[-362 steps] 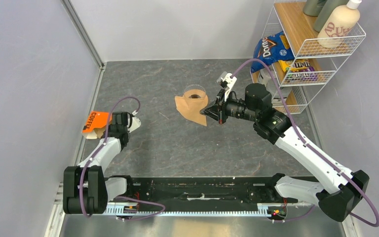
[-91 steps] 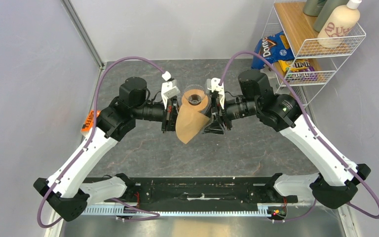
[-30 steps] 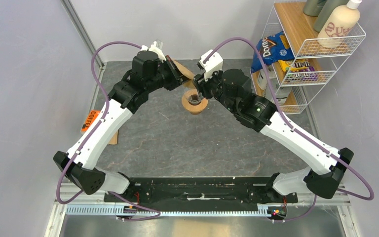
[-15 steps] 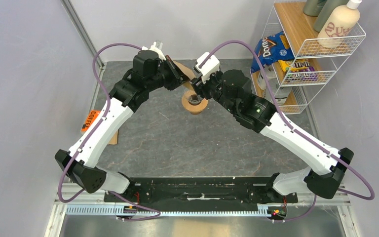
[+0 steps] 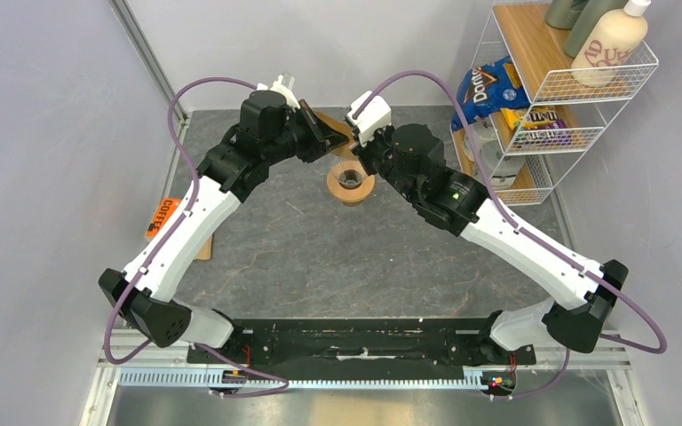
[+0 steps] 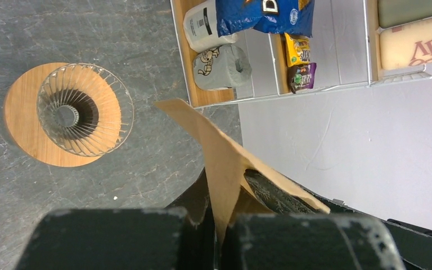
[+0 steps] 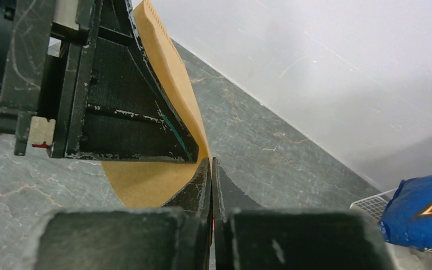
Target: Place the coffee filter in the dripper
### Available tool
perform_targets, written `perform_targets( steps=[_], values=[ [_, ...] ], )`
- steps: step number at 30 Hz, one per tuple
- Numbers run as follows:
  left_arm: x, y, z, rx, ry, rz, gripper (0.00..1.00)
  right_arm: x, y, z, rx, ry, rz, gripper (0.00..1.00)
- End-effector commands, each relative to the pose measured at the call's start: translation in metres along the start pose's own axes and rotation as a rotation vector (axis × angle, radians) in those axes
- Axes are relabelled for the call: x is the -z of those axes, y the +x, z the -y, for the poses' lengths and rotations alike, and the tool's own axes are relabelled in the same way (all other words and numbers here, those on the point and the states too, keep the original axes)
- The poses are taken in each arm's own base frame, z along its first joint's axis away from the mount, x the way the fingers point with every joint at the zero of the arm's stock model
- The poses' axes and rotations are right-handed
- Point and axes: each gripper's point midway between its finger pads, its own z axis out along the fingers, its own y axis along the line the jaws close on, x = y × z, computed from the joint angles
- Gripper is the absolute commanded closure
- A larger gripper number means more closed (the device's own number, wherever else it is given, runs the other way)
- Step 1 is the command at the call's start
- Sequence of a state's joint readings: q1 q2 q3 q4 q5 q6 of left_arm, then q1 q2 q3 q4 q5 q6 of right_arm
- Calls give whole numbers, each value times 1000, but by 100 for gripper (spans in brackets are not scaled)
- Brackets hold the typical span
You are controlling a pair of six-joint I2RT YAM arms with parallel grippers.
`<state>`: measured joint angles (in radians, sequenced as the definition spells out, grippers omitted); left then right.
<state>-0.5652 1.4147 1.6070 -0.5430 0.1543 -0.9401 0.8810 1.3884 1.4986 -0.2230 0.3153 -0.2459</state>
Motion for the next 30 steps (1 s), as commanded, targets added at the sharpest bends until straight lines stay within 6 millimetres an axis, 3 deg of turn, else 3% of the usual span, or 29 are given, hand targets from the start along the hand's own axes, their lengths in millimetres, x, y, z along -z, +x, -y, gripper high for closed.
perform_targets(
  steps=[1,11,15,20,27,30],
  values=[
    [3,-4,1,-54,-16,33,98,2,-34,5,-64,17,98,100],
    [-2,16,-8,-78,-61,-6,98,-4,-43,15,-84,80,125,100],
    [-2,13,-14,-80,-89,11,98,-2,-42,18,-97,95,130,100],
    [-1,7,-6,-94,-67,33,98,1,-32,15,-122,88,110,100],
    [0,2,-5,-112,-71,60,98,5,-35,9,-155,46,123,100],
    [5,-16,1,-116,-75,133,98,9,-25,10,-157,52,88,66]
  ],
)
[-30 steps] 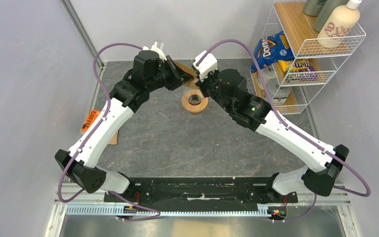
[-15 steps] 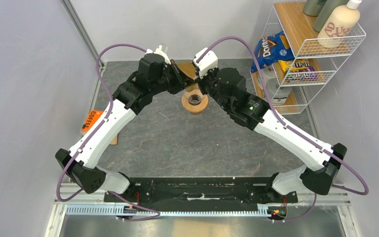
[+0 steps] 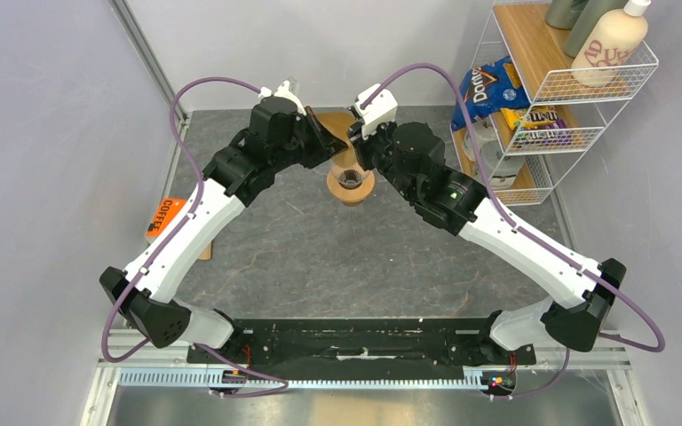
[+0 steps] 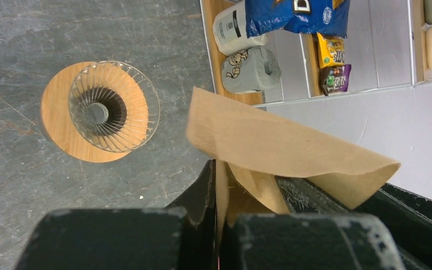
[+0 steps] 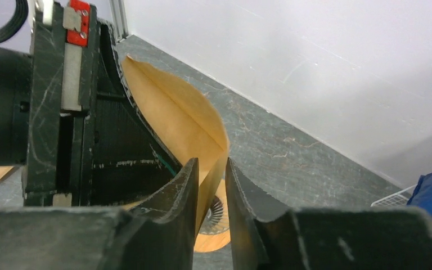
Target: Place the coffee filter in the dripper
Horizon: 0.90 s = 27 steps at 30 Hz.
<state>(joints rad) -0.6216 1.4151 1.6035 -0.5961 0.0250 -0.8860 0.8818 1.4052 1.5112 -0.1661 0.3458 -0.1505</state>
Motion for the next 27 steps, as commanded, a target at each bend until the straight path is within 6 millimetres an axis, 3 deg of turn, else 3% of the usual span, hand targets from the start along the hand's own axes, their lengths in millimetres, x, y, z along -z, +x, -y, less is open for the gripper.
perform_targets(
  steps=[1,3,8,16,22,24,27],
  values=[
    [10,-31,14,-38,16,123,98,17,-12,9,-48,18,39,59],
    [9,-33,14,-23,19,129,98,19,-5,11,-45,28,26,50],
    [3,-35,14,83,39,124,98,17,-9,16,-61,57,54,39],
    [0,-39,35,155,153,130,98,1,-16,14,-136,91,127,38],
    [2,-34,32,159,167,126,98,-7,-19,22,-145,154,142,53],
    [4,-33,30,153,169,131,98,-8,-18,23,-141,160,139,63],
    [7,-32,27,120,164,138,94,-7,-18,24,-133,167,134,92]
  ],
)
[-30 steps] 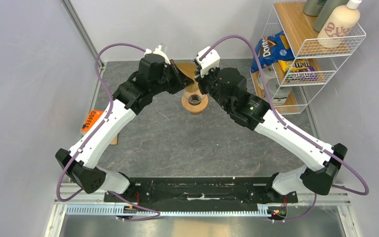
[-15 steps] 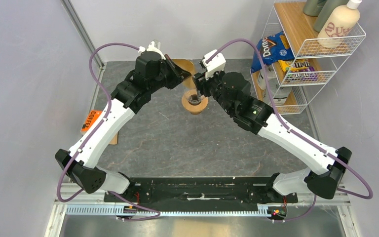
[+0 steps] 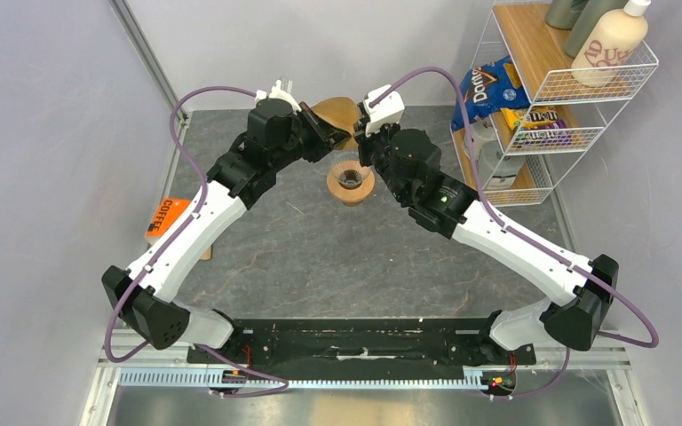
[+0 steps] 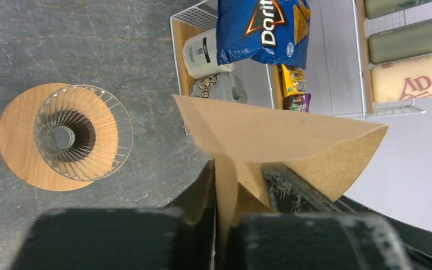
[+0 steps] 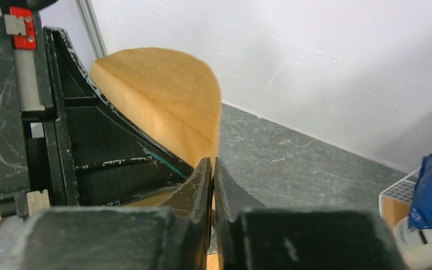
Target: Place the coffee filter in the dripper
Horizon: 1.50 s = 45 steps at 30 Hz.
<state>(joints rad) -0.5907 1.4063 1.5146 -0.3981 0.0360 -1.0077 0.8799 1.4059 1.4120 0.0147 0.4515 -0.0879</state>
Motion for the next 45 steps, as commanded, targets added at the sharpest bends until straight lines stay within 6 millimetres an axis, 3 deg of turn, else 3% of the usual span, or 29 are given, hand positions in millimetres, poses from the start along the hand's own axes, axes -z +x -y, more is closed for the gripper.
perform_targets(
  steps=[1,4,6,10,15,22,27,34,38,45],
  values=[
    [19,-12,20,-33,78,49,85,0,-25,11,-36,56,70,100],
    [30,-19,7,-129,32,64,42,4,-26,17,-6,65,69,100],
    [41,-28,-6,-205,5,74,28,8,-25,17,26,53,68,100],
    [61,-47,-16,-412,-8,102,15,20,-16,15,67,-1,49,100],
    [71,-36,-4,-637,93,28,12,27,-7,15,92,-22,24,100],
    [67,-25,-6,-717,95,-17,14,24,-8,10,84,-37,10,100],
    [60,-30,-5,-719,90,3,27,27,-8,6,67,-67,3,100],
    [49,-17,14,-701,185,-27,49,25,-7,0,46,-84,-9,100],
    [44,-11,12,-673,173,-40,46,22,-13,-1,37,-83,5,100],
    [41,-14,4,-648,129,-24,70,22,-14,-2,39,-85,9,100]
  ],
)
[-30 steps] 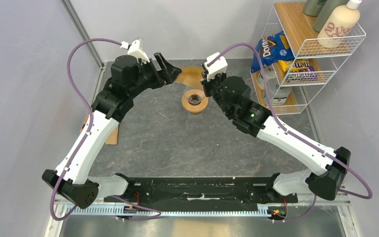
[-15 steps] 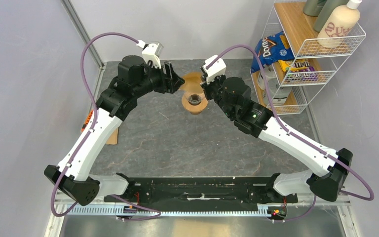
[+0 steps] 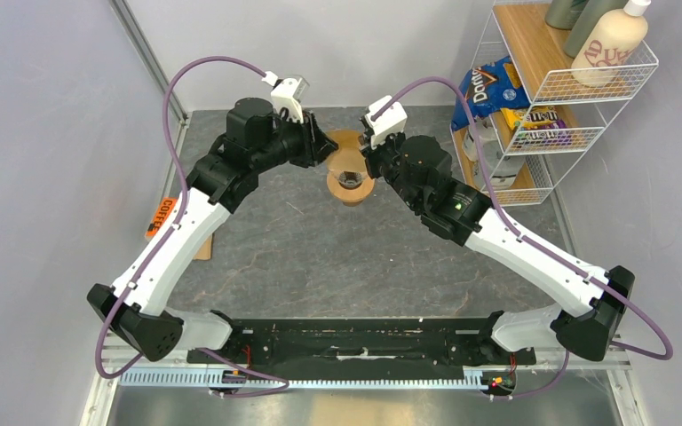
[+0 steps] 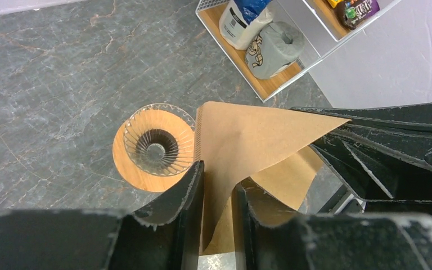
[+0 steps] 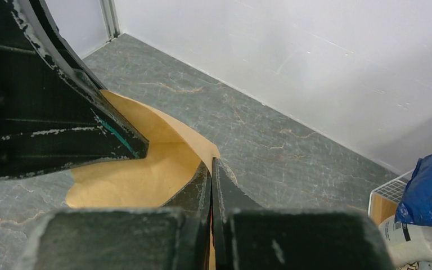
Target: Place the coffee filter in the dripper
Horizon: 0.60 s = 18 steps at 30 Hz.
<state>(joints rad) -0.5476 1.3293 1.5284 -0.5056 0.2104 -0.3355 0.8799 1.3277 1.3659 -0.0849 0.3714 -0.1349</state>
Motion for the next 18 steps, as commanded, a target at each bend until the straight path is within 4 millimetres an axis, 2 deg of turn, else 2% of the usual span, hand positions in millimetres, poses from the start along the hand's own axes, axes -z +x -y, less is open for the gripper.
perform_targets(
  steps=[1,4,5,7,8,10,11,12,14,15,17,18],
  values=[
    [6,-23,8,3,13,85,71,0,-24,2,-26,-1,61,100],
    [9,-27,8,-1,12,108,65,2,-19,2,-12,-3,44,100],
    [10,-28,8,-7,9,116,67,3,-19,1,-11,-6,44,100],
    [11,-32,5,1,-6,141,95,3,-19,1,-19,-7,43,100],
    [11,-33,3,11,-19,157,98,2,-21,1,-30,-4,45,92],
    [13,-38,2,36,-26,193,98,-1,-27,5,-74,17,52,64],
    [14,-40,0,49,-33,213,98,-1,-34,7,-104,21,63,55],
    [15,-44,0,59,-35,243,98,-2,-39,9,-138,23,72,48],
    [16,-52,1,80,-33,285,98,0,-50,12,-207,24,86,44],
    [16,-56,1,94,-37,305,98,-1,-52,14,-238,29,87,38],
    [18,-65,1,117,-37,354,98,2,-56,15,-280,29,83,20],
    [18,-70,2,127,-33,376,98,2,-56,14,-301,29,77,15]
  ],
)
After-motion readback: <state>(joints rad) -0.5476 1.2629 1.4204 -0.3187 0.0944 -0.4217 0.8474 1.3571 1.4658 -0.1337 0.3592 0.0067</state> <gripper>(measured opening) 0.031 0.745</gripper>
